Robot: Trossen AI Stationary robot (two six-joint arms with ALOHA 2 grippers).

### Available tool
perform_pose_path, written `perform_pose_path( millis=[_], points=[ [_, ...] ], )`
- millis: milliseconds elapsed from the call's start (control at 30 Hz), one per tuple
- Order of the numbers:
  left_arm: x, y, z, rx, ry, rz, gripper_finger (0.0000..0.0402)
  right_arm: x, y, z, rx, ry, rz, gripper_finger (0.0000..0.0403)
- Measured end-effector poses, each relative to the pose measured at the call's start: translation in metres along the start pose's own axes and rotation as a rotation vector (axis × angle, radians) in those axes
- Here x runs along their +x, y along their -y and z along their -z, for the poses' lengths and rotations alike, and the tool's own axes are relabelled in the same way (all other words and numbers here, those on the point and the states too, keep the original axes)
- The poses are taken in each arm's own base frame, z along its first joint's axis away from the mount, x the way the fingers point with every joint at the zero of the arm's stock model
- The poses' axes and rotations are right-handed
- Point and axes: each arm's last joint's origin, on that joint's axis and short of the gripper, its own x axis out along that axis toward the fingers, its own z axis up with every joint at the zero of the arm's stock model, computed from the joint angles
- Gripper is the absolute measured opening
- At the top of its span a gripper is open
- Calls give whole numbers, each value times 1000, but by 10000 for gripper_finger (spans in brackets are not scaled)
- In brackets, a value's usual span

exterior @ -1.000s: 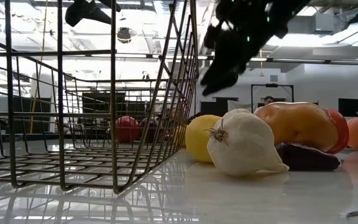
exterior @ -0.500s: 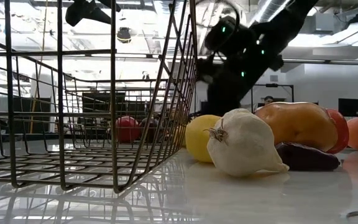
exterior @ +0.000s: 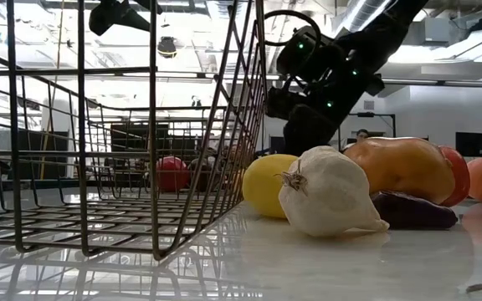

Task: Sort produce into baskets
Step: Put the top lime into the top wire basket

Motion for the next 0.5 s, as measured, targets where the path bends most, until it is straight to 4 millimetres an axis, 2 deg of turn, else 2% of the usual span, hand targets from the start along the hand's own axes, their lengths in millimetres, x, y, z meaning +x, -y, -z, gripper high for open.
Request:
perform_pose_path(
  millis=[233, 367, 500],
  points=[
    [0, 0, 0, -3, 1, -1, 190, -22, 8, -4, -32, -18, 19, 188],
    [0, 0, 0, -3, 1, -1, 190, -47, 20, -14, -2, 46, 58, 188],
    [0, 0, 0, -6, 3, -1, 190, -76, 31, -30, 29, 189, 161, 195]
  ],
)
